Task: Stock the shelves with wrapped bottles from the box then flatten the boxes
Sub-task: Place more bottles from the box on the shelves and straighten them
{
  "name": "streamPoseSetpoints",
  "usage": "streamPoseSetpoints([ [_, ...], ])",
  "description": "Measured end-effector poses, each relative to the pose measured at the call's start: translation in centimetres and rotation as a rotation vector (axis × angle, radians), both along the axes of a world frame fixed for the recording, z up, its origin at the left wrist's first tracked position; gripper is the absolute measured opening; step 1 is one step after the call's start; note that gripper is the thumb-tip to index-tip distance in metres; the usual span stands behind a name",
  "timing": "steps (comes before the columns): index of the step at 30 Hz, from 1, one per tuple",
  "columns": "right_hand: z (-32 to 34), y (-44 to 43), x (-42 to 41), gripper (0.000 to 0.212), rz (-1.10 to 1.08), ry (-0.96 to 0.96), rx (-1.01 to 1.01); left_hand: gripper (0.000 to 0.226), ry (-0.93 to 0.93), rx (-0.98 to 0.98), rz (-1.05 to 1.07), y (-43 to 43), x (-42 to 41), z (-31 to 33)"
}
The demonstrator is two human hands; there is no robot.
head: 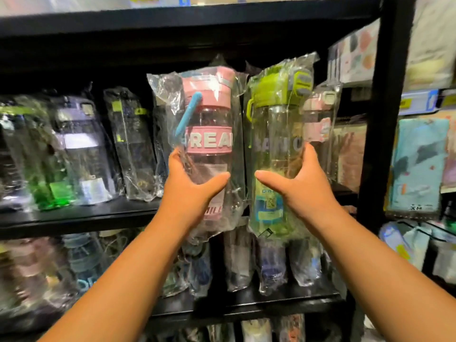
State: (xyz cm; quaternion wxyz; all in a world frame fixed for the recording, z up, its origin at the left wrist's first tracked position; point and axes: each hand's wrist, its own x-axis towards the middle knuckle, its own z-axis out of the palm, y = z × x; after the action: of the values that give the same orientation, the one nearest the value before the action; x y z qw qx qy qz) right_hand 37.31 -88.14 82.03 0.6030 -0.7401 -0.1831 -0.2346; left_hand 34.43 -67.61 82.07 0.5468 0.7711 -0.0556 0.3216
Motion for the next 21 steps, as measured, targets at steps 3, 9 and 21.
streamPoseSetpoints([
  [3, 0.4, 2.7, 0.7, 0.09, 0.009, -0.038, 0.027, 0.113, -0.026, 0.007, 0.031, 2.5, -0.3, 0.2],
  [9, 0.8, 7.0, 2.0, 0.092, 0.008, -0.094, 0.014, 0.118, -0.042, -0.027, 0.107, 5.5, -0.6, 0.1],
  [21, 0.0, 8.6, 3.1, 0.111, -0.08, -0.181, -0.111, 0.121, -0.032, -0.032, 0.215, 5.5, -0.3, 0.0],
])
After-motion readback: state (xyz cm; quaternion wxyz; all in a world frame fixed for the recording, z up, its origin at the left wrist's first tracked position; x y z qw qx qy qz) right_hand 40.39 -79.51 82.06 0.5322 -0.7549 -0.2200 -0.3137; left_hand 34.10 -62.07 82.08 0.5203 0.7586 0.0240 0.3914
